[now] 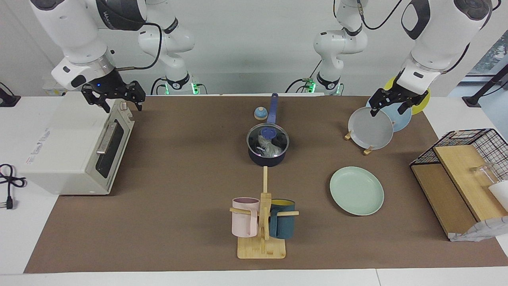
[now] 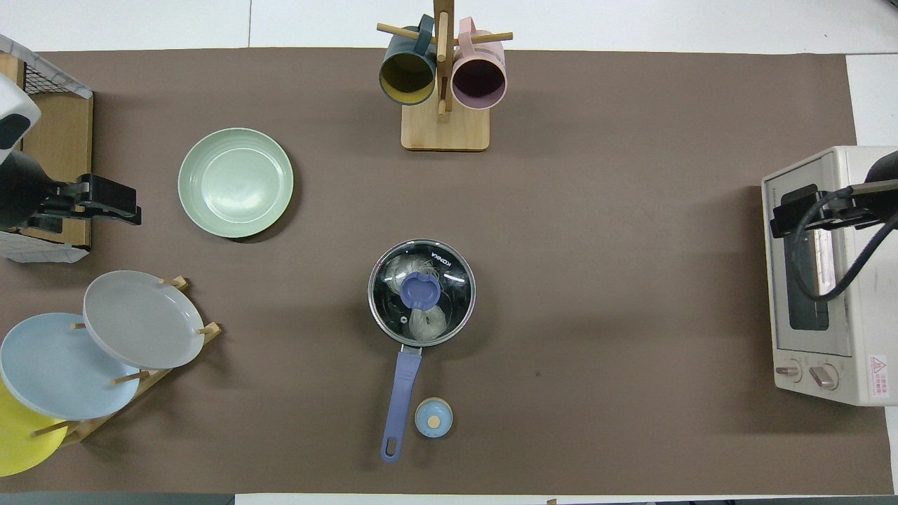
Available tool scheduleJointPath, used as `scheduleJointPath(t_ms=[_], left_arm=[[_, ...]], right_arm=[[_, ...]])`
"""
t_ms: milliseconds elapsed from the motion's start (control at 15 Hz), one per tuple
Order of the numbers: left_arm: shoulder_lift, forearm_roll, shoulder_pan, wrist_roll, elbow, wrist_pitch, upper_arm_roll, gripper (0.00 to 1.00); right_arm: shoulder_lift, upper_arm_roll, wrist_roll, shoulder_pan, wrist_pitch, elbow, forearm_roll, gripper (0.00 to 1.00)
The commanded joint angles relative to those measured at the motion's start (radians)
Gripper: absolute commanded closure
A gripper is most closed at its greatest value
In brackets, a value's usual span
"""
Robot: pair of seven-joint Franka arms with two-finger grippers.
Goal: Transfer vermicelli from pot to plate
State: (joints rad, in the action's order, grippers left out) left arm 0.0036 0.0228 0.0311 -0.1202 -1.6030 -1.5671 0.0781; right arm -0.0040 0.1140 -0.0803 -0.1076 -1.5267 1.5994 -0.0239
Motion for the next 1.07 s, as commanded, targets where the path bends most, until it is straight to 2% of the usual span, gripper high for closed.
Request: scheduleJointPath(t_ms=[0, 333, 667, 867, 1000], left_arm=[[-0.017, -0.021, -0.011, -0.007, -0.015, 0.009, 0.008, 0.00], [-0.017, -0.021, -0.010, -0.006, -0.015, 0.007, 0.008, 0.00], [-0.017, -0.021, -0.010, -0.009, -0.015, 0.005, 0.008, 0.00], [-0.017, -0.021, -0.011, -0.006, -0.015, 0.002, 0.008, 0.00], [-0.017, -0.021, -0.011, -0.006, -0.015, -0.001, 0.008, 0.00]], right_arm=[[-0.024, -0.005, 0.020, -0.001, 0.005, 0.024, -0.013, 0.00], [-0.024, -0.001, 0.082, -0.003, 0.005, 0.017, 0.002, 0.00], [-0.028, 0.000, 0.068, -0.001, 0.022, 0.019, 0.015, 0.00], [-0.007, -0.057, 0.049, -0.004, 0.046, -0.022, 0.027, 0.00], [0.022, -0.108, 0.134, -0.004, 0.094, -0.085, 0.025, 0.00]])
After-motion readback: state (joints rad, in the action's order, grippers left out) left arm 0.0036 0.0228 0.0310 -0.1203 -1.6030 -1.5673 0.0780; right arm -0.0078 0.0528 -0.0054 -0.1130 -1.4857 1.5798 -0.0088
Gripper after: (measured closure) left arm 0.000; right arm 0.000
